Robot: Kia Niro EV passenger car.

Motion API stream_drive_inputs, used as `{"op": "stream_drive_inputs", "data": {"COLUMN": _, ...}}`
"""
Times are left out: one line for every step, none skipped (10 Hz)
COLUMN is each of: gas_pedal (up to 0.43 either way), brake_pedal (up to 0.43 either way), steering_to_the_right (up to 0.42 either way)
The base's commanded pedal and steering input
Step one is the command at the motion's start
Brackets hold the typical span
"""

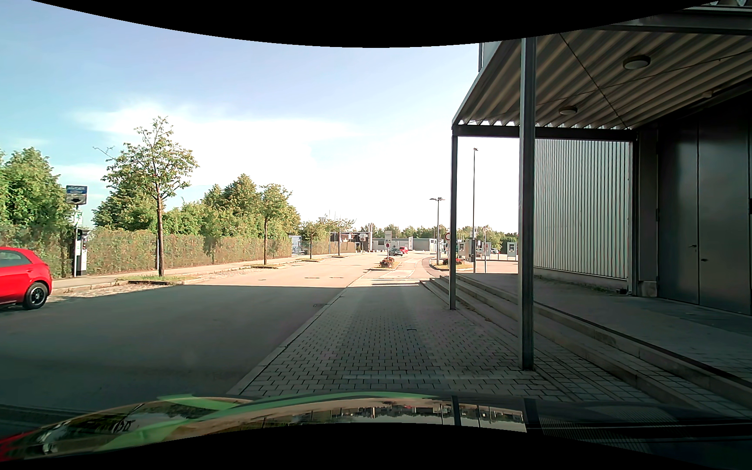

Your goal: Follow the waypoints while adhering to traffic rules and regulations

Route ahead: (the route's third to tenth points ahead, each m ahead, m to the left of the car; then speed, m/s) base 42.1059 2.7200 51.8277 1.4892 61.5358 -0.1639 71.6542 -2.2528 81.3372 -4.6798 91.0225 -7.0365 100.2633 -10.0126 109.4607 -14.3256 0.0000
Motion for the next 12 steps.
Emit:
{"op": "stream_drive_inputs", "data": {"gas_pedal": 0.0, "brake_pedal": 0.384, "steering_to_the_right": -0.068}}
{"op": "stream_drive_inputs", "data": {"gas_pedal": 0.0, "brake_pedal": 0.378, "steering_to_the_right": -0.068}}
{"op": "stream_drive_inputs", "data": {"gas_pedal": 0.0, "brake_pedal": 0.384, "steering_to_the_right": -0.068}}
{"op": "stream_drive_inputs", "data": {"gas_pedal": 0.0, "brake_pedal": 0.384, "steering_to_the_right": -0.067}}
{"op": "stream_drive_inputs", "data": {"gas_pedal": 0.0, "brake_pedal": 0.384, "steering_to_the_right": -0.068}}
{"op": "stream_drive_inputs", "data": {"gas_pedal": 0.0, "brake_pedal": 0.39, "steering_to_the_right": -0.068}}
{"op": "stream_drive_inputs", "data": {"gas_pedal": 0.0, "brake_pedal": 0.39, "steering_to_the_right": -0.067}}
{"op": "stream_drive_inputs", "data": {"gas_pedal": 0.0, "brake_pedal": 0.39, "steering_to_the_right": -0.068}}
{"op": "stream_drive_inputs", "data": {"gas_pedal": 0.0, "brake_pedal": 0.39, "steering_to_the_right": -0.068}}
{"op": "stream_drive_inputs", "data": {"gas_pedal": 0.0, "brake_pedal": 0.39, "steering_to_the_right": -0.068}}
{"op": "stream_drive_inputs", "data": {"gas_pedal": 0.0, "brake_pedal": 0.396, "steering_to_the_right": -0.067}}
{"op": "stream_drive_inputs", "data": {"gas_pedal": 0.0, "brake_pedal": 0.396, "steering_to_the_right": -0.067}}
